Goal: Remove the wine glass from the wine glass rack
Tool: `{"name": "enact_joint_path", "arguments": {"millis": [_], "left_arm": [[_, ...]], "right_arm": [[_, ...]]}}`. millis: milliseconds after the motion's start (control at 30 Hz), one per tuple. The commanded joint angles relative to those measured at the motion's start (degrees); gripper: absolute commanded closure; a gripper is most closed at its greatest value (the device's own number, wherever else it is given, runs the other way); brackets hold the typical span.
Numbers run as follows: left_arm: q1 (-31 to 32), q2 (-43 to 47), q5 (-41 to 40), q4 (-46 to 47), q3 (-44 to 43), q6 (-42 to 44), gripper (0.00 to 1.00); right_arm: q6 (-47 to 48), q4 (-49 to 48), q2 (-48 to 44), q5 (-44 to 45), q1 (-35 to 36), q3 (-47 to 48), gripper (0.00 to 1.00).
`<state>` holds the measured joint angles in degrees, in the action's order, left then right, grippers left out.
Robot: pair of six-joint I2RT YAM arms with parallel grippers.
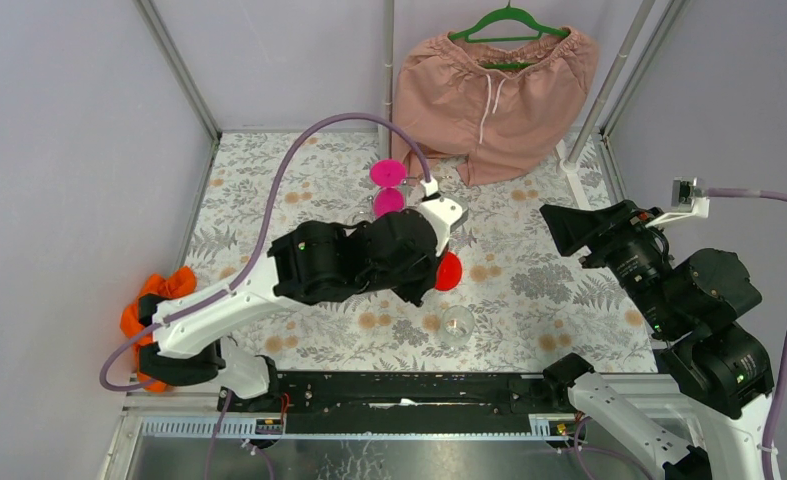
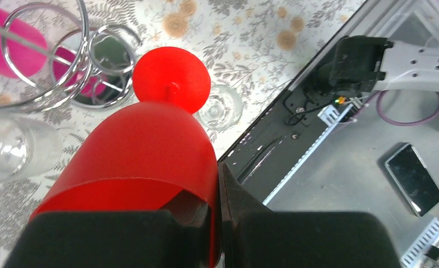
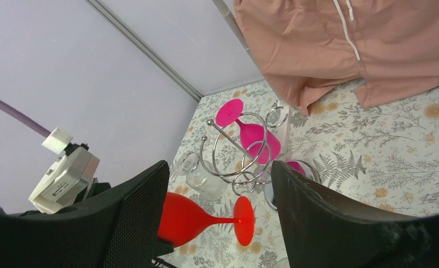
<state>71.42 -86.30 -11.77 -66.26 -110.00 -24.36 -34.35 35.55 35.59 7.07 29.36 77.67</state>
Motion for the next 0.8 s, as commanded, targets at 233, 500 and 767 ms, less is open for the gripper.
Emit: {"name": "enact_joint_path", "arguments": {"millis": [233, 500, 767], "left_arm": [[3.7, 7.1, -11.1, -6.9, 5.0, -9.2, 1.0], [5.6, 8.0, -8.2, -9.0, 6.7, -11.1, 1.0], [7.1, 6.6, -8.1, -14.3, 10.7, -14.1, 1.0]], "right_arm": [[1.7, -0.3, -0.3, 2.3, 0.2, -0.1, 0.25], [1.5, -1.2, 0.0, 1.6, 0.2, -1.0, 0.25], [0.9, -2.2, 0.0, 0.1, 0.2, -2.4, 0.25]]}}
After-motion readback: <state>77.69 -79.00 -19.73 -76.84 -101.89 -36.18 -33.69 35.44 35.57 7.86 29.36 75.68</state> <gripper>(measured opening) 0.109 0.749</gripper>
